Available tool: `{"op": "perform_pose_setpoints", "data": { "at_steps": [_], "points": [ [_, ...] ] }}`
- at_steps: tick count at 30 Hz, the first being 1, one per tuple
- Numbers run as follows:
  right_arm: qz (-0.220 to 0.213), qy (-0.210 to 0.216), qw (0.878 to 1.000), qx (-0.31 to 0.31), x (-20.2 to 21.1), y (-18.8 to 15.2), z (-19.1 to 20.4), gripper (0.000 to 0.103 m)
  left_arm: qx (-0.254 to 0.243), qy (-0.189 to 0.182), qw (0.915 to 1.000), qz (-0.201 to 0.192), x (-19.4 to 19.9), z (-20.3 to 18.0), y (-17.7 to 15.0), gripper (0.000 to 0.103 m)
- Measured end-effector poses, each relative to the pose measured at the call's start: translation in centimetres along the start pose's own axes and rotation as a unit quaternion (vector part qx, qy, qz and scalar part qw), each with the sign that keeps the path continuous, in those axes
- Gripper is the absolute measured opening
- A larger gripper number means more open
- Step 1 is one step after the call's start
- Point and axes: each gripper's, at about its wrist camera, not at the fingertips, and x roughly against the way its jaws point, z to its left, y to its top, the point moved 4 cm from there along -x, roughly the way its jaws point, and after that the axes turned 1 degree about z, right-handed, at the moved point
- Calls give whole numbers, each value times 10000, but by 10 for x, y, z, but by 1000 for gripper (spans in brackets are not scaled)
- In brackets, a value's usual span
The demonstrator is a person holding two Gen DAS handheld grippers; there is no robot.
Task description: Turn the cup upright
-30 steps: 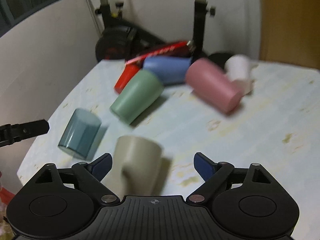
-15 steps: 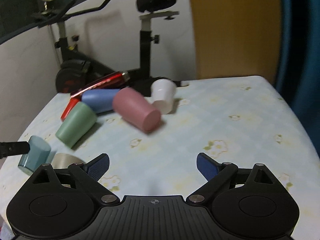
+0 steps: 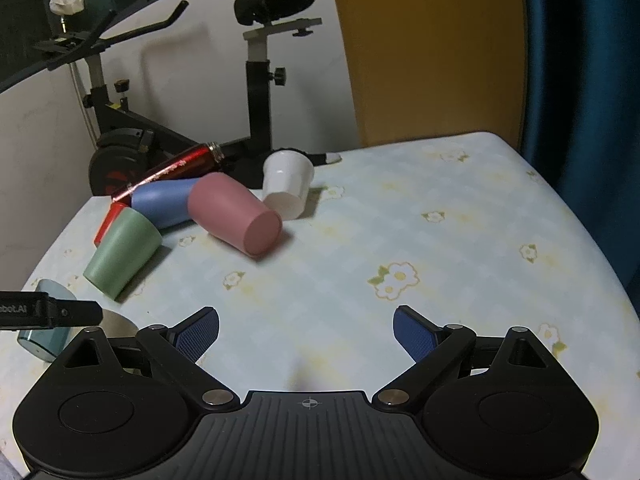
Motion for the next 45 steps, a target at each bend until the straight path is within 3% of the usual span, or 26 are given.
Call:
{"op": "perform_pose_setpoints", "data": {
  "at_steps": [19,23,29,35,39,45],
  "points": [
    [190,11,9997,120,-5,-6,9,93,195,-155,9977,633,-37,8,-3,79],
    [237,5,9996,136,-6,-7,9,93,169,-154,9974,684,-41,8,-3,72],
    [268,-13,9995,183,-5,-8,11,93,276,-304,9972,631,-38,13,-6,73],
    [290,-9,9993,221,-3,-9,14,93,365,-435,9978,341,-16,21,-13,73],
    [316,13,9992,230,-1,-9,15,93,126,-456,9986,-233,12,25,-23,72],
    [414,36,9990,174,-3,-9,16,95,-124,-110,9952,-962,37,34,-27,72]
  ]
}}
